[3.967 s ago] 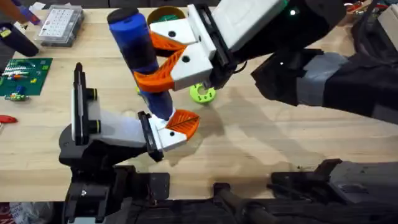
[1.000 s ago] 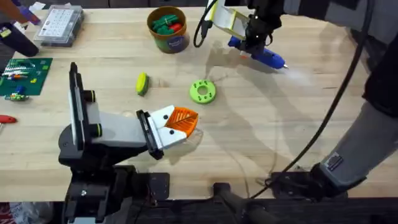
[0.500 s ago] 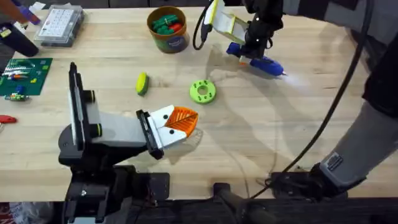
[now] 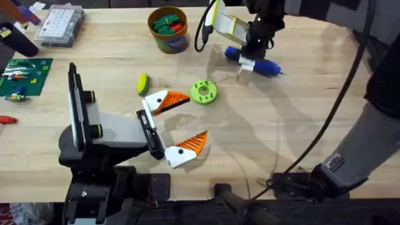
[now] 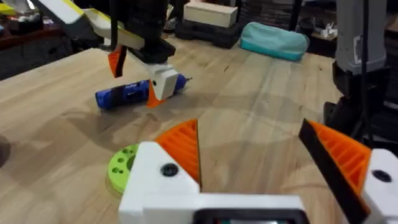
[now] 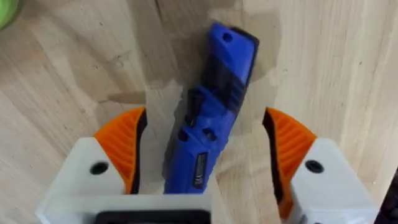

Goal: Pick up the gripper from the table and insert it into the empty holder that is missing its gripper. Then pick up a screw, insert it into the mounting hole, and use the screwdriver to tighten it. Finally, clean up the table by picking up the vegetable and placing it into the bucket.

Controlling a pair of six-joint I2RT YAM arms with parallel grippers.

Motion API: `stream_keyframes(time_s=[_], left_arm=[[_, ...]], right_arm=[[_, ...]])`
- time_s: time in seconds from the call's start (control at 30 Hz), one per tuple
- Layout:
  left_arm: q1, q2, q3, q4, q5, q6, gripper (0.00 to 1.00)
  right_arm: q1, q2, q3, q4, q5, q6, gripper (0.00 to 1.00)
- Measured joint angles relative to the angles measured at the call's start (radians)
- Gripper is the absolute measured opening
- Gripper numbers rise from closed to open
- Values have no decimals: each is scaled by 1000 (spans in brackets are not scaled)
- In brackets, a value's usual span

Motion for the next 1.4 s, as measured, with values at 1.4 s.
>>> stream_keyframes(time_s=[1.4], left_arm=[[0,0,0,106,-197,-59,986]], right_arm=[[178,-423,-5,-91,1,308,996]])
